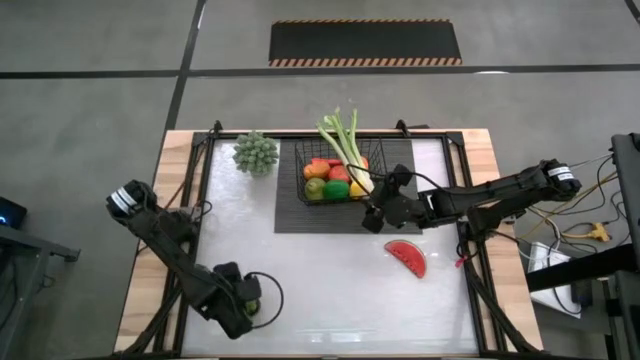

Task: Build produce basket
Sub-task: Put the black mangosteen into the black wire basket, then put the red watermelon into the black wire basket

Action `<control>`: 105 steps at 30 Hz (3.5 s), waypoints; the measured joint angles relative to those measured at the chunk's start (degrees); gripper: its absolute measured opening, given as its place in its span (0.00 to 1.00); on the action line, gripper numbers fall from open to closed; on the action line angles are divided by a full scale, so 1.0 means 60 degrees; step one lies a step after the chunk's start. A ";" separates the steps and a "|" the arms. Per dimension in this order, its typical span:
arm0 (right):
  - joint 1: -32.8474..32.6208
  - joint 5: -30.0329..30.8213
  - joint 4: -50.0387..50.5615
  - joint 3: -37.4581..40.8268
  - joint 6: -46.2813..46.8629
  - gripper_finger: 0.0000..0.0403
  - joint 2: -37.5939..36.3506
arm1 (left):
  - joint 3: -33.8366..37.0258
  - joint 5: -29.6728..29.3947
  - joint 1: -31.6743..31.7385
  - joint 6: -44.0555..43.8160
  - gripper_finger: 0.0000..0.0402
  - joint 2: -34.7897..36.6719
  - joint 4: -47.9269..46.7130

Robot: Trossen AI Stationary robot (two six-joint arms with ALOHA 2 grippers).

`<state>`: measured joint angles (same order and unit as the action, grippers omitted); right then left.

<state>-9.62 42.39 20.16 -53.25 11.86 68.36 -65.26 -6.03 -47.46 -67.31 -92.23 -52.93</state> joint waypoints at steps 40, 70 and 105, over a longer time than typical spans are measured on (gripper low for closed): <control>-0.0005 -0.0919 0.0183 0.0000 -0.0116 0.68 -0.0004 | -0.0773 -0.0169 0.0738 0.1882 0.57 -0.0722 0.1488; -0.2359 -0.1322 0.0589 0.0630 0.0124 0.60 -0.0849 | -0.3914 -0.0188 1.0260 1.4700 0.57 -0.0776 0.1435; -0.2355 -0.1311 0.0222 0.0634 0.0419 0.60 -0.0794 | -0.3747 -0.2151 1.1726 1.4373 0.76 -0.2589 0.2011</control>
<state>-23.75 34.52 21.50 -49.45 14.37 63.59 -87.74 -18.94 22.90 18.93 -107.77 -40.86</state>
